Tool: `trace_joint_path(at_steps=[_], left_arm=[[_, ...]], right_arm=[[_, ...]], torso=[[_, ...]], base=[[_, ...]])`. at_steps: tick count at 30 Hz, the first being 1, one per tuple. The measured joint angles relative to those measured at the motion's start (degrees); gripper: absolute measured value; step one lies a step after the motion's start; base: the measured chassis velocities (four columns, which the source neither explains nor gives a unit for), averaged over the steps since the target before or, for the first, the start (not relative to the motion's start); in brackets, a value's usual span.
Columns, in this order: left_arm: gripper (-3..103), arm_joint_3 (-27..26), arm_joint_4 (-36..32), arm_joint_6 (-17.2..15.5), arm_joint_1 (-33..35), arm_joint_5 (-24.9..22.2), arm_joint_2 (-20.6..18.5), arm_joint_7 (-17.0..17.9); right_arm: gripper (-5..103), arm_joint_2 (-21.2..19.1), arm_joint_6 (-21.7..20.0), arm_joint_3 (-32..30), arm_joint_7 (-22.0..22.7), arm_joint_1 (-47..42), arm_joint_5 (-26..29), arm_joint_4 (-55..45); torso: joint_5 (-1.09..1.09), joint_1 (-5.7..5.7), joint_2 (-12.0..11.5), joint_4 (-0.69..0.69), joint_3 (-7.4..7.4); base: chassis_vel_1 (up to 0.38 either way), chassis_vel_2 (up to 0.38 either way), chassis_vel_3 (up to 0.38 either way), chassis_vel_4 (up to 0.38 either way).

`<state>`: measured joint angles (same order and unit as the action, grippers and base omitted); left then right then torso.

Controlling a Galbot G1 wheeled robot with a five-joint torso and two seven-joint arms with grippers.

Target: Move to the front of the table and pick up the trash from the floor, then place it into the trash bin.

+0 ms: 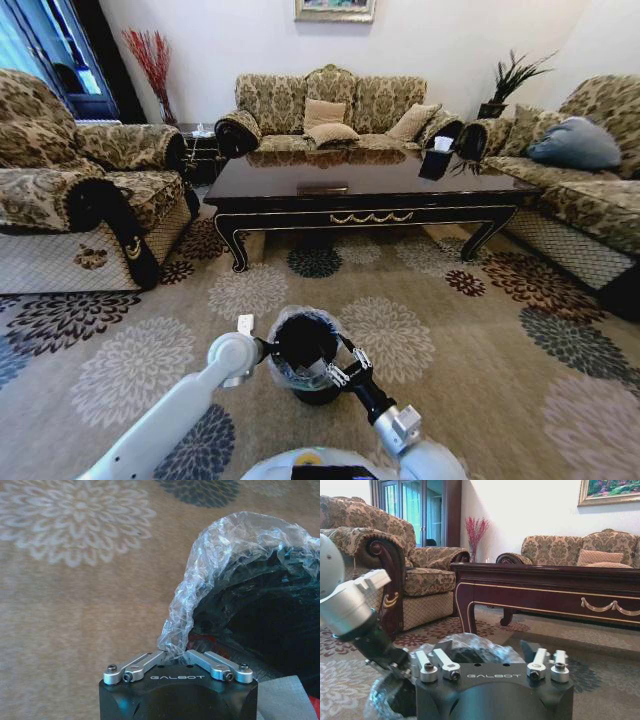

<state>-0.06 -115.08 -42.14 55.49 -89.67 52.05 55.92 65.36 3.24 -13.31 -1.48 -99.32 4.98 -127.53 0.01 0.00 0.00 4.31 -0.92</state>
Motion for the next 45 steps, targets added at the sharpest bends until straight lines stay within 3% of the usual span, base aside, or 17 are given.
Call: trace_joint_path(at_steps=[4,7,27,31,34,36,37,41,43,45], left_arm=[[0,-3.20,-0.47,0.00,1.75,-0.67,-2.26,1.15],[0,-4.12,0.05,0.00,2.09,-0.75,-2.86,2.16],[-2,-5.17,5.59,0.01,2.46,0.63,-1.75,2.51],[9,-5.20,5.40,0.05,2.68,1.06,-1.75,2.27],[25,-5.37,4.46,0.05,3.23,1.62,-1.76,2.02],[25,-5.49,4.10,0.05,3.35,1.81,-1.79,1.90],[30,-5.67,3.66,0.05,3.52,2.16,-1.87,1.55],[52,-6.99,0.94,0.05,4.38,5.56,-2.80,-2.10],[52,-7.32,0.12,0.05,4.49,6.08,-3.06,-2.72],[63,-8.63,-2.22,0.05,4.98,7.34,-3.66,-4.01]], right_arm=[[94,-0.03,0.06,0.05,0.05,0.09,-0.13,0.25],[99,0.17,0.12,0.32,0.06,-0.03,-0.36,0.41],[100,0.20,0.64,0.30,0.06,-0.90,-1.12,0.97],[100,0.15,0.65,0.16,0.07,-0.77,-1.06,1.01],[100,0.08,0.65,0.09,0.09,-0.80,-1.03,1.10],[100,0.07,0.65,0.08,0.10,-0.82,-1.03,1.10],[100,0.07,0.64,0.04,0.10,-0.84,-1.01,1.10],[100,0.37,0.54,-0.89,0.25,-0.86,-0.06,0.80],[100,0.44,0.49,-1.23,0.30,-0.86,0.29,0.68],[100,0.52,0.31,-2.39,0.51,-0.86,1.36,0.22]], torso=[[0.00,0.00,0.00,-0.01,0.00],[-0.01,0.00,0.00,0.00,0.00],[-0.01,0.00,0.00,0.01,0.00],[-0.03,0.00,0.00,0.00,0.00],[-0.01,0.00,0.00,-0.01,0.00],[-0.01,0.00,0.00,0.00,0.00],[-0.01,0.00,0.00,0.00,0.00],[-0.01,0.00,0.00,0.00,0.00],[-0.01,0.00,0.00,-0.01,0.00],[-0.01,0.00,0.00,0.00,0.00]], base=[[0.000,0.000,0.000,0.000],[0.000,0.000,0.000,0.000],[0.000,0.000,0.000,0.000],[0.000,0.000,0.000,0.000],[0.000,0.000,0.000,0.000],[0.000,0.000,0.000,0.000],[0.000,0.000,0.000,0.000],[0.000,0.000,0.000,0.000],[0.000,0.000,0.000,0.000],[0.000,0.000,0.000,0.000]])
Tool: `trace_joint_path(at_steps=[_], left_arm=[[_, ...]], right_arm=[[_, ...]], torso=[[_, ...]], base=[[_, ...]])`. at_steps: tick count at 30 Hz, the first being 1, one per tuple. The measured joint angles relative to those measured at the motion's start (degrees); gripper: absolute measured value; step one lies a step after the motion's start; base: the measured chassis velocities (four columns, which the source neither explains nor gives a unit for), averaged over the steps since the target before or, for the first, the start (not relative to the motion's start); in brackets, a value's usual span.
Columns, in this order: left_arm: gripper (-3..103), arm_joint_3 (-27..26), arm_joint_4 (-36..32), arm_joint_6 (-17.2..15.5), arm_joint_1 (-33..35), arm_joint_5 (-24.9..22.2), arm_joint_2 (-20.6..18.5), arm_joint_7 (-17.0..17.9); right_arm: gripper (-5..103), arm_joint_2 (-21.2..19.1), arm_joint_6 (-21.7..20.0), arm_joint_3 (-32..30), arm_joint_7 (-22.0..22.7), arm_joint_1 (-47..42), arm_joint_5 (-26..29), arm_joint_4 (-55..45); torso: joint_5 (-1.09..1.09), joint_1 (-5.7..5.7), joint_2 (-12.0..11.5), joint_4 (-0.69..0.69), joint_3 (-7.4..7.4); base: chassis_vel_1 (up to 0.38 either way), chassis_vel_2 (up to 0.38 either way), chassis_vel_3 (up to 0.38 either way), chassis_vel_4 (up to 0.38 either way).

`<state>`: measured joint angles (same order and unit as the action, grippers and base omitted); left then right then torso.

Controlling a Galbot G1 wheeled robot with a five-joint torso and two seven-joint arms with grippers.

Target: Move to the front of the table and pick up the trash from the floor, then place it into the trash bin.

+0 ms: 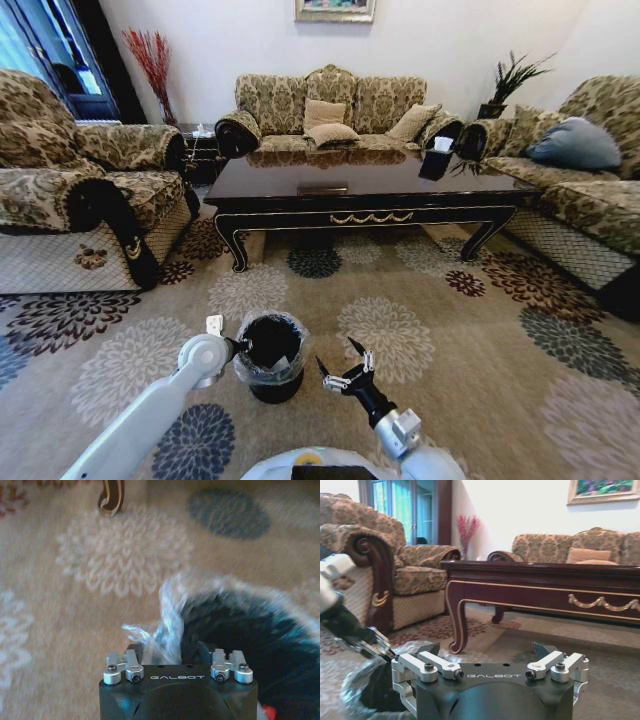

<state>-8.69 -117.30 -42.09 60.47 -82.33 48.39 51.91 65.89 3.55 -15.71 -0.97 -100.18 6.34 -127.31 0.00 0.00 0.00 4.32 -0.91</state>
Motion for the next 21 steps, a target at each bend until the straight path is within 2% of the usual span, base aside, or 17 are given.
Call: trace_joint_path(at_steps=[3,4,7,8,10,12,13,16,17,18,20,21], left_arm=[[74,-1.89,-2.19,0.00,1.08,1.73,-0.54,-1.24],[74,-3.02,-3.19,0.00,2.02,2.83,-0.78,-1.91],[89,-7.65,-6.46,-0.02,6.97,9.01,-0.84,-5.26],[89,-7.65,-6.46,-0.02,6.97,9.01,-0.84,-5.26],[98,-10.64,-8.48,0.28,11.26,14.60,-0.12,-8.53],[100,-13.12,-9.95,1.65,15.64,21.50,0.78,-12.81],[100,-13.12,-9.95,1.65,15.64,21.50,0.78,-12.81],[100,-17.46,-12.18,6.71,23.24,35.53,3.19,-22.55],[100,-18.46,-12.67,8.62,24.98,38.71,3.89,-24.58],[100,-18.46,-12.67,8.62,24.98,38.71,3.89,-24.58],[100,-20.85,-13.60,15.06,29.23,46.77,6.07,-28.75],[100,-22.21,-13.93,19.63,31.84,51.42,7.66,-30.98]], right_arm=[[100,0.02,-0.19,-1.48,0.17,0.02,1.10,-0.47],[100,0.01,-0.25,-2.32,0.25,0.01,1.68,-0.65],[100,0.25,-0.30,-5.21,0.54,-0.36,3.58,-1.05],[100,0.25,-0.30,-5.21,0.54,-0.36,3.58,-1.05],[100,0.92,-0.30,-6.99,0.80,-0.59,4.88,-1.09],[100,1.82,-0.30,-8.40,1.09,-0.65,5.85,-1.07],[100,1.82,-0.30,-8.40,1.09,-0.65,5.85,-1.07],[100,3.84,-0.28,-10.99,1.74,-0.75,7.65,-0.65],[100,4.38,-0.25,-11.75,1.90,-0.80,8.07,-0.46],[100,4.38,-0.25,-11.75,1.90,-0.80,8.07,-0.46],[100,5.65,0.04,-14.04,2.11,-0.94,8.93,0.18],[100,6.21,0.39,-15.54,2.11,-1.08,9.34,0.56]], torso=[[0.00,0.00,0.00,0.01,0.00],[0.00,0.00,0.00,0.00,0.00],[0.00,0.00,0.00,0.00,0.00],[0.00,0.00,0.00,0.00,0.00],[0.01,0.00,0.00,0.00,0.00],[0.00,0.00,0.00,0.00,0.00],[0.00,0.00,0.00,0.00,0.00],[0.00,0.00,0.00,-0.01,0.00],[0.00,0.00,0.00,-0.01,0.00],[0.00,0.00,0.00,-0.01,0.00],[-0.01,0.00,0.00,0.00,0.00],[0.00,0.00,0.00,-0.01,0.00]], base=[[0.000,0.000,0.000,0.000],[0.000,0.000,0.000,0.000],[0.000,0.000,0.000,0.000],[0.000,0.000,0.000,0.000],[0.000,0.000,0.000,0.000],[0.000,0.000,0.000,0.000],[0.000,0.000,0.000,0.000],[0.000,0.000,0.000,0.000],[0.000,0.000,0.000,0.000],[0.000,0.000,0.000,0.000],[0.000,0.000,0.000,0.000],[0.000,0.000,0.000,0.000]])
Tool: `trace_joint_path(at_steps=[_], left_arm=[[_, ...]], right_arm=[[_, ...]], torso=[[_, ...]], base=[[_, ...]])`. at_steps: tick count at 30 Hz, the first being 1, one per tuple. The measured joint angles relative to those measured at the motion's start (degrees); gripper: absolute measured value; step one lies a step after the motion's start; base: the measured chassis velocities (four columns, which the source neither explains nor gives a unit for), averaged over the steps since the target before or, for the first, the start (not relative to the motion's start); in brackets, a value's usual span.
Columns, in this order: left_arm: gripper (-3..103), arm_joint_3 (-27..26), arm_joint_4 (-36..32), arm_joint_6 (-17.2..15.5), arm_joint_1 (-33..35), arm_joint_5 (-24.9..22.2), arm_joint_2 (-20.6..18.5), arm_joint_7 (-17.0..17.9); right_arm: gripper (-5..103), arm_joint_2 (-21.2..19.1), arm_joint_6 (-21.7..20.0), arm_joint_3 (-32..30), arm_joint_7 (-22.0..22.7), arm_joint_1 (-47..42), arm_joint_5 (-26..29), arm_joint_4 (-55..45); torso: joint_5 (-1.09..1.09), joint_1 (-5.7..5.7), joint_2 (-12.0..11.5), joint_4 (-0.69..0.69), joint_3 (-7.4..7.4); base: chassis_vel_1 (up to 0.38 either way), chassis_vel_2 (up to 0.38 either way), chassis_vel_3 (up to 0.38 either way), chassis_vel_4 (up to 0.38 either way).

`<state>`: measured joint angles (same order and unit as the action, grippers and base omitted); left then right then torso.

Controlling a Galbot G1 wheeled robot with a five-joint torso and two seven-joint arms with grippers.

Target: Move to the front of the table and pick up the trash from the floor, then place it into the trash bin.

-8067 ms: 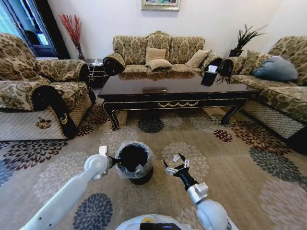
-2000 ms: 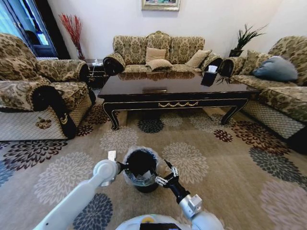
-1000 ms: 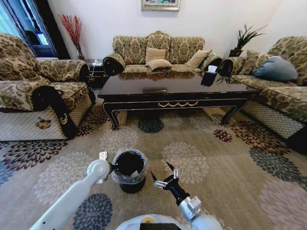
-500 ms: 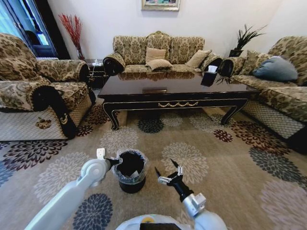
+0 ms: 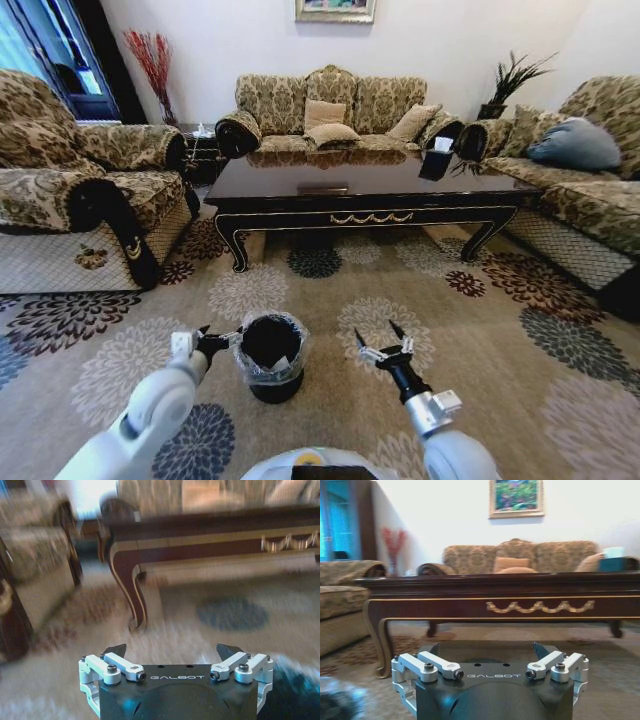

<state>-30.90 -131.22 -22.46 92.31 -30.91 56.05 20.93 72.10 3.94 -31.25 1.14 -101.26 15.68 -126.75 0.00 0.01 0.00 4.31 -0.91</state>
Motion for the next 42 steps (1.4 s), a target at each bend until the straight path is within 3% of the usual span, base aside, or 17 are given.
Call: trace_joint_path(at_steps=[1,3,6,12,16,17,21,32,42], left_arm=[[100,0.00,0.00,0.00,0.00,0.00,0.00,0.00],[100,-1.83,-0.52,5.15,3.89,5.70,2.72,-2.83],[100,-4.13,-1.15,9.44,7.74,13.20,5.95,-6.22],[100,-4.01,-1.75,14.98,11.50,18.48,9.23,-9.39],[100,-3.03,-1.40,22.75,16.31,21.21,10.83,-11.59],[100,-3.03,-1.40,22.75,16.31,21.21,10.83,-11.59],[100,-2.41,-0.62,31.12,21.31,23.21,10.98,-11.98],[100,-2.36,1.35,38.86,26.49,25.78,13.37,-12.12],[100,-1.63,2.01,39.27,26.14,25.71,13.88,-11.37]], right_arm=[[100,0.00,0.00,0.00,0.00,0.00,0.00,0.00],[100,1.02,0.82,-2.75,-0.37,-0.33,0.21,0.61],[100,2.07,2.52,-6.85,-1.44,-0.92,-0.55,1.89],[100,2.54,4.16,-10.85,-2.89,-2.60,1.48,3.22],[100,2.04,6.05,-12.50,-6.08,-4.93,3.21,3.18],[100,2.04,6.05,-12.50,-6.08,-4.93,3.21,3.18],[100,1.79,6.56,-11.88,-7.41,-5.36,2.16,2.02],[100,2.32,7.40,-10.32,-7.99,-5.64,-0.60,1.87],[100,2.80,7.71,-9.48,-8.29,-5.56,-1.57,2.57]], torso=[[0.00,0.00,0.00,0.00,0.00],[0.00,0.00,0.00,0.00,0.00],[-0.01,0.00,0.00,0.00,0.00],[0.00,0.00,0.00,0.01,0.00],[0.01,0.00,0.00,0.01,-0.01],[0.01,0.00,0.00,0.01,-0.01],[0.00,0.00,0.00,0.00,0.00],[0.00,0.00,0.00,0.00,0.00],[0.01,0.00,0.00,0.00,0.00]], base=[[0.000,0.000,0.000,0.000],[0.000,0.000,0.000,0.000],[0.000,0.000,0.000,0.000],[0.000,0.000,0.000,0.000],[0.000,0.000,0.000,0.000],[0.000,0.000,0.000,0.000],[0.000,0.000,0.000,0.000],[0.000,0.000,0.000,0.000],[0.000,0.000,0.000,0.000]])
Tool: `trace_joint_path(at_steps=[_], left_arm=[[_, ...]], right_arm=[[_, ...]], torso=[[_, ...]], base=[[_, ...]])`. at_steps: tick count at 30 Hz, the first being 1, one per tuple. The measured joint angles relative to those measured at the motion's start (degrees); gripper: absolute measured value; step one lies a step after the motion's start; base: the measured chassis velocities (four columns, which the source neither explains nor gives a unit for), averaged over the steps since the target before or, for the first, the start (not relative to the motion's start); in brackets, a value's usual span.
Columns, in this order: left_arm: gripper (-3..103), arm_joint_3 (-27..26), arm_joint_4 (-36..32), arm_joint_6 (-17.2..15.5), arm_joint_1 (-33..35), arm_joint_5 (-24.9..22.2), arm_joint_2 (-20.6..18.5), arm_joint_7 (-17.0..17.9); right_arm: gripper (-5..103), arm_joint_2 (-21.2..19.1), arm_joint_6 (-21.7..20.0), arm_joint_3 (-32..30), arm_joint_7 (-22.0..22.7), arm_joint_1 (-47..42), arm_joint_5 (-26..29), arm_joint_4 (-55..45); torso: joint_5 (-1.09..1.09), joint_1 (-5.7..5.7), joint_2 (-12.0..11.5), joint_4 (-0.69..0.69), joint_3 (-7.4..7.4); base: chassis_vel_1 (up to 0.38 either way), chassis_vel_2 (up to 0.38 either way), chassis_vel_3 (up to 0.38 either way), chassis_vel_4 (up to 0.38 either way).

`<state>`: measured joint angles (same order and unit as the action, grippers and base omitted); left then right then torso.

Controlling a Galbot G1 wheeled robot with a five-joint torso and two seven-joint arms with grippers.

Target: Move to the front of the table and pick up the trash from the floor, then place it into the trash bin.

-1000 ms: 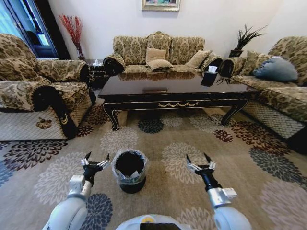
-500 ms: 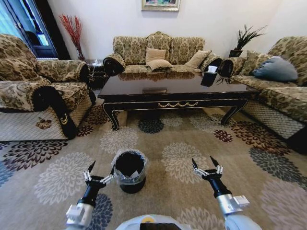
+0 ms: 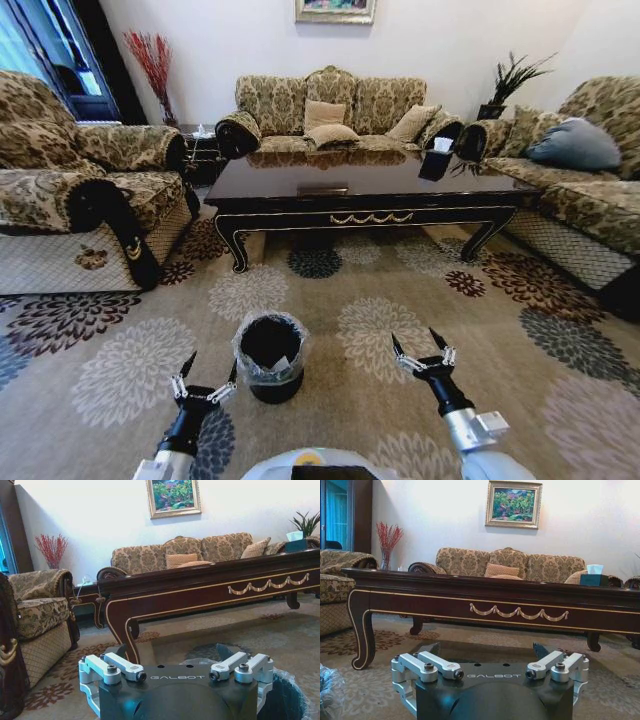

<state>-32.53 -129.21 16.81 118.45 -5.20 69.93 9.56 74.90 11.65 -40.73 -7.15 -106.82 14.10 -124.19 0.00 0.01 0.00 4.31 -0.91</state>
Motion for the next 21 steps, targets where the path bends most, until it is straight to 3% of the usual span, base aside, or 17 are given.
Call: trace_joint_path(at_steps=[21], left_arm=[[100,0.06,0.01,-0.46,-0.24,-0.28,-0.08,0.16]], right_arm=[[100,-0.02,0.00,0.02,0.00,0.07,0.00,0.03]], torso=[[0.00,-0.01,0.00,0.00,-0.01]], base=[[0.000,0.000,0.000,0.000]])
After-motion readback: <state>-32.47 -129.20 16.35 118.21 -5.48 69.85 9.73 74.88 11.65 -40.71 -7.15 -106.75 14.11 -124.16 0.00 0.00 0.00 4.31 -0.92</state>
